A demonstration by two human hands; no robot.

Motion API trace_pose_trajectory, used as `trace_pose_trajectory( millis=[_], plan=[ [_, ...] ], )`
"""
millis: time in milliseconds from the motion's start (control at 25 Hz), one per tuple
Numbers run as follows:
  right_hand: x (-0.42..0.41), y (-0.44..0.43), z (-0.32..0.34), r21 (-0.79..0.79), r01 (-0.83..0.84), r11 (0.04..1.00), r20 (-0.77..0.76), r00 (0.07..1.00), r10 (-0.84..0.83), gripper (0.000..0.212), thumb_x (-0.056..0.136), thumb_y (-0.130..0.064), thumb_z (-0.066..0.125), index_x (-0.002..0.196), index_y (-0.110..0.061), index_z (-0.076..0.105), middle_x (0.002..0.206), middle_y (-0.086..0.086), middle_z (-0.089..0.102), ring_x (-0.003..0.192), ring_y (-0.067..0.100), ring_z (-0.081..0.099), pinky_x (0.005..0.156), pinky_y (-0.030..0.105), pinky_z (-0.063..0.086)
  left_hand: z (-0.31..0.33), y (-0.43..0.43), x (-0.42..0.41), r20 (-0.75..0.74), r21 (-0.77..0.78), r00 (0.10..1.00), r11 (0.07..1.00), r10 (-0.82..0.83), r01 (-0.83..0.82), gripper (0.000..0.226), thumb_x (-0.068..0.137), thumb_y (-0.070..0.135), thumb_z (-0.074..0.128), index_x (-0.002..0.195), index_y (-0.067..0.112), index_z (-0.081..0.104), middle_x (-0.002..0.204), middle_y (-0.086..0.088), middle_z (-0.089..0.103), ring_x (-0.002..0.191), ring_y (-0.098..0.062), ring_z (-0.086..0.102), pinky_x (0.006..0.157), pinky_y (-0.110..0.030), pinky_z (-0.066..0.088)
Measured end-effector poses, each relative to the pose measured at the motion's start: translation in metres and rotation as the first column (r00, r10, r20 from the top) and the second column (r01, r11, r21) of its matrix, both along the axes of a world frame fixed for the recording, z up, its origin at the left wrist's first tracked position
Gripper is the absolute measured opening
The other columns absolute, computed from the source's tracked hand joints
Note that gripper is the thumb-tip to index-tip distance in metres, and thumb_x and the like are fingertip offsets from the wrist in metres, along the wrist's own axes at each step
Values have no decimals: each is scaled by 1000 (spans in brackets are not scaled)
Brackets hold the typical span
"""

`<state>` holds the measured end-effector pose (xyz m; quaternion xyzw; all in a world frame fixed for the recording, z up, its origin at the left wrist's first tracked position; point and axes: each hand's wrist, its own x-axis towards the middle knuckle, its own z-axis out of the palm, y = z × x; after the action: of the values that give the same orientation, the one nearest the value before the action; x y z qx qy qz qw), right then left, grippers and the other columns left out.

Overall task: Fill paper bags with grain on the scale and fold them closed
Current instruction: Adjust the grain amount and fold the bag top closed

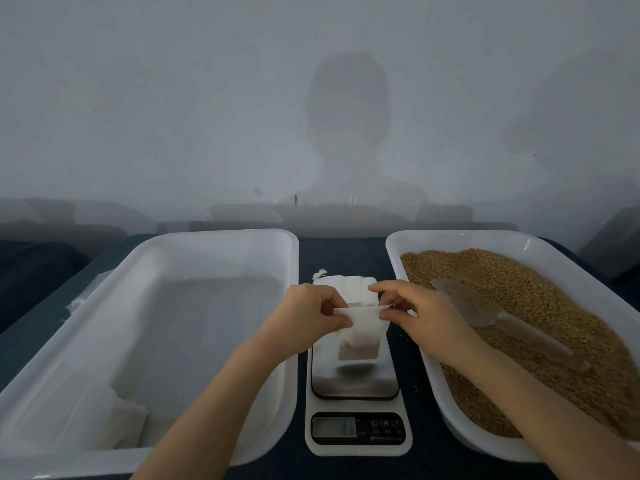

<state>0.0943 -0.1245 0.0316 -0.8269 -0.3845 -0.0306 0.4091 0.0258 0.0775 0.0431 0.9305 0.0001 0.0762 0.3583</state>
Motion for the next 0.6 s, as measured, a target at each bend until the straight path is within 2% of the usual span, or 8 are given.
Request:
trace_pose_trajectory(
  millis=[160,240,400,600],
  plan=[
    [-1,-1,-4,-49,-37,998,-19,999,36,48,86,-16,67,109,-55,50,86,-27,62,88,-9,58,75,1,41,-5,3,2,-73,74,997,997,-5,10,9,80,26,75,82,23,67,72,16,59,66,1,55,59,-2,42],
    [-2,-1,-5,-45,-40,998,-10,999,39,45,86,-18,67,111,-52,50,87,-28,63,88,-8,59,76,1,41,-8,3,2,-78,71,997,997,-6,12,11,80,27,76,86,22,68,74,17,60,69,0,57,61,-4,43],
    [1,-1,-6,-42,-35,999,2,999,35,41,87,-18,66,117,-43,53,90,-18,65,89,-5,60,80,3,43,-8,3,2,-62,40,998,999,-7,9,14,77,27,78,85,24,67,76,14,62,72,-2,59,68,-12,48],
    [0,-1,-6,-49,-41,998,24,999,43,41,87,-17,66,118,-40,53,90,-16,66,87,-4,61,80,5,44,-7,2,0,-55,42,998,999,-7,9,14,77,27,78,81,28,64,77,13,63,71,-2,59,65,-7,45]
  ],
)
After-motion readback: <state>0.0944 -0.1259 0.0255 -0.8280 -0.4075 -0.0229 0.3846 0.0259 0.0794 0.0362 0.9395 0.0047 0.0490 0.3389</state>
